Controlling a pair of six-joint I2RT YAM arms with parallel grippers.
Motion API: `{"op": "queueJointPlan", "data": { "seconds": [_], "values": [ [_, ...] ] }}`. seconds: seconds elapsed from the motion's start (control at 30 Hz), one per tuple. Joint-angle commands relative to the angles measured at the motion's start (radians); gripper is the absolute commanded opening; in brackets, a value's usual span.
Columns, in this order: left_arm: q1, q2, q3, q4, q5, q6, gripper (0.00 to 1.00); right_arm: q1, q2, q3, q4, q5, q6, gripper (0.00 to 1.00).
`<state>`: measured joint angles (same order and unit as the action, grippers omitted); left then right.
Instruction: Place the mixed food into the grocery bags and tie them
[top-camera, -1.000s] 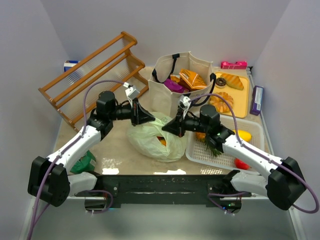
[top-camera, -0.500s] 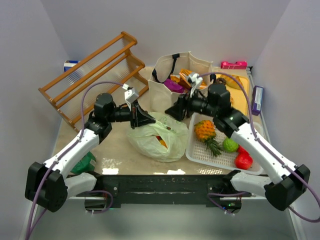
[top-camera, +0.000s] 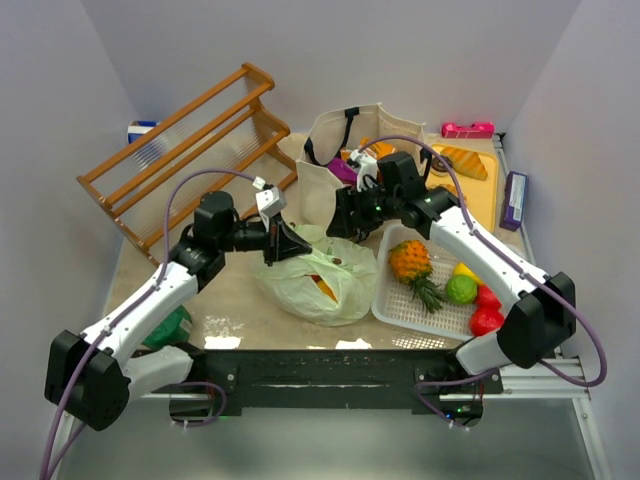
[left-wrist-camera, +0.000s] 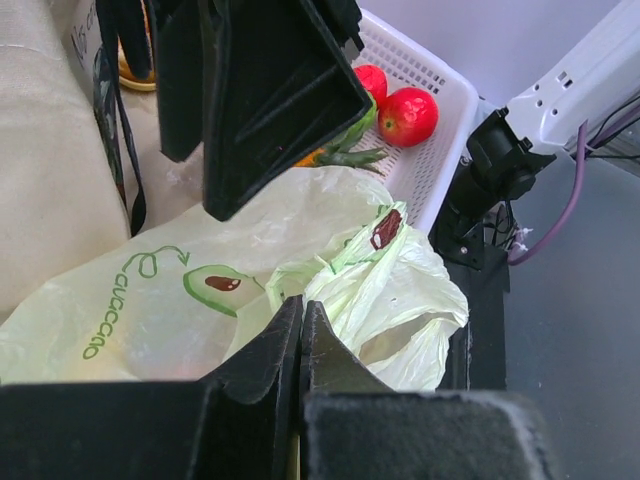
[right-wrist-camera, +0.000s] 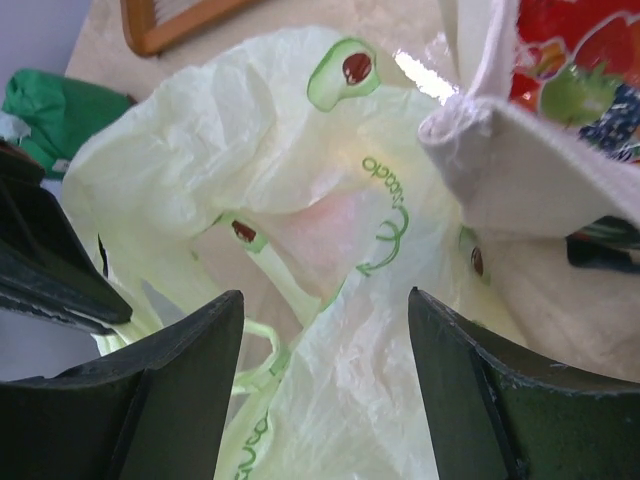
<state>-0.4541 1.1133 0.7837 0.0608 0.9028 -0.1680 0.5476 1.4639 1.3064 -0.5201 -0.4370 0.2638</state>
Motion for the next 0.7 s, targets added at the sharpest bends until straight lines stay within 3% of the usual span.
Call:
{"op": "queueJointPlan", "data": {
  "seconds": [0.0,0.1,0.37,0.47,0.6,0.67],
  "values": [
    [-0.014,-0.041,0.045,0.016,0.005,0.042,0.0,0.003,-0.024,0.002,-0.052,-0.119,-0.047,0.69],
    [-0.017,-0.049,0.037,0.048,0.047,0.03,0.0,0.003,-0.019,-0.025,-0.049,-0.258,-0.104,0.69],
    [-0.026,-0.044,0.04,0.116,0.127,-0.008,0.0,0.008,-0.052,-0.084,-0.005,-0.295,-0.186,0.67],
    [-0.028,-0.041,0.045,0.116,0.104,-0.007,0.0,0.005,-0.147,-0.098,0.017,-0.225,-0.153,0.7],
    [-0.028,-0.064,0.045,0.128,0.065,-0.01,0.0,0.002,-0.308,-0.111,0.037,-0.014,-0.132,0.77],
    [-0.029,-0.072,0.042,0.142,0.067,-0.018,0.0,0.003,-0.364,-0.136,0.07,-0.005,-0.118,0.79]
  ]
}}
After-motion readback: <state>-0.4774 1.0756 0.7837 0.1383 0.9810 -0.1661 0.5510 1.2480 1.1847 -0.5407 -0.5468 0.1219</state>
